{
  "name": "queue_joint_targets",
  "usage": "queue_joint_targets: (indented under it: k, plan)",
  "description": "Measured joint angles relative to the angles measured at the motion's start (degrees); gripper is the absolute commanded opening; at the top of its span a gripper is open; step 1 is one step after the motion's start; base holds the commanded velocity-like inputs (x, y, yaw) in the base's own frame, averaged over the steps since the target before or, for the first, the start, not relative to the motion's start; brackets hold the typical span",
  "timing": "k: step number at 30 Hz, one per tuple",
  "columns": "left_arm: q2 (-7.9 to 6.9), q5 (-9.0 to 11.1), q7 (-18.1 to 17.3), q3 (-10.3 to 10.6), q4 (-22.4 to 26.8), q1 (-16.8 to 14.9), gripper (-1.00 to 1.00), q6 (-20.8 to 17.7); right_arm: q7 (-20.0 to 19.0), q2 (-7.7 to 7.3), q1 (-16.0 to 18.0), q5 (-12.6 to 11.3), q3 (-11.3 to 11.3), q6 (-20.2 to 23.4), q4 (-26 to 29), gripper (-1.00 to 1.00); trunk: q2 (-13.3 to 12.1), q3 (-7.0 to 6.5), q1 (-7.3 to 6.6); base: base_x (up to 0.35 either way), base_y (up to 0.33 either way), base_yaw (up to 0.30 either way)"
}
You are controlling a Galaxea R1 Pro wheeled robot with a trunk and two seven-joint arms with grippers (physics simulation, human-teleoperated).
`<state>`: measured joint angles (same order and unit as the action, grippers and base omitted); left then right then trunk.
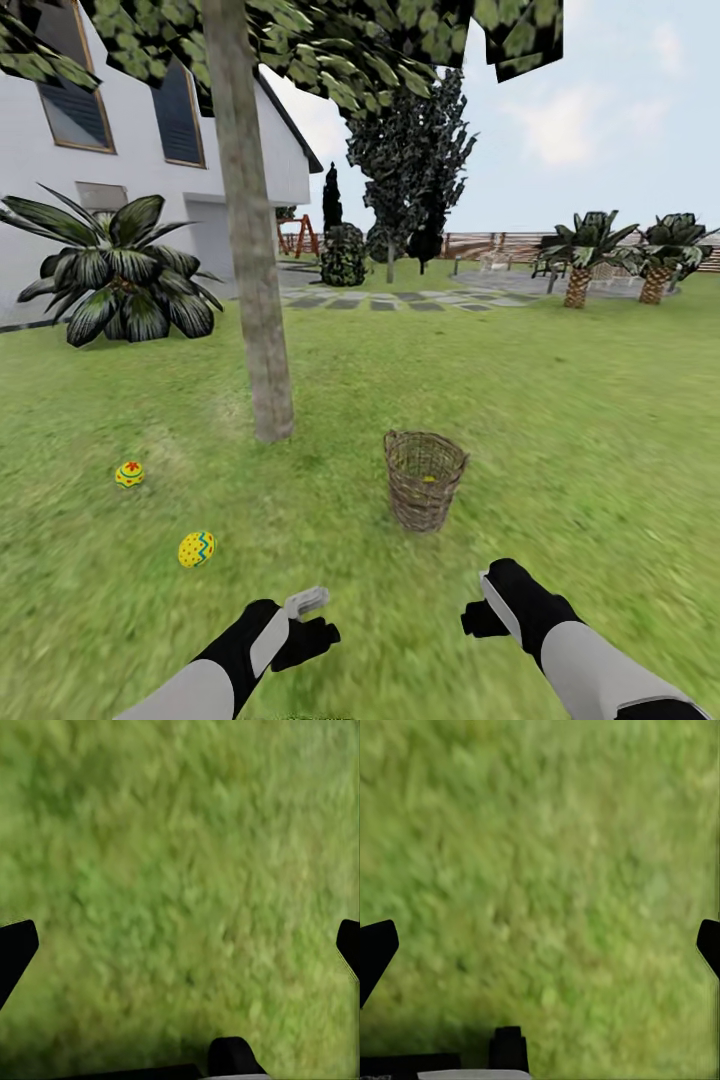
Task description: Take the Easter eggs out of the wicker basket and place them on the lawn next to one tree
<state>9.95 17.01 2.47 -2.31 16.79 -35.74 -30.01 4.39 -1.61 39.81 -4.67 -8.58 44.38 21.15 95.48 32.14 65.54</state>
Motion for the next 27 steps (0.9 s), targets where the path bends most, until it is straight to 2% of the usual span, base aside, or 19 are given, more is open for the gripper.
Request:
queue_joint_targets:
  k: [27]
  plan:
    - [0.00, -0.01, 0.02, 0.00, -0.09, 0.00, 1.00, 0.09, 0.03, 0.58, 0.00, 0.06, -0.01, 0.00, -1.04, 1.00, 0.00, 1.43, 0.00, 0.004, -0.307, 0.249]
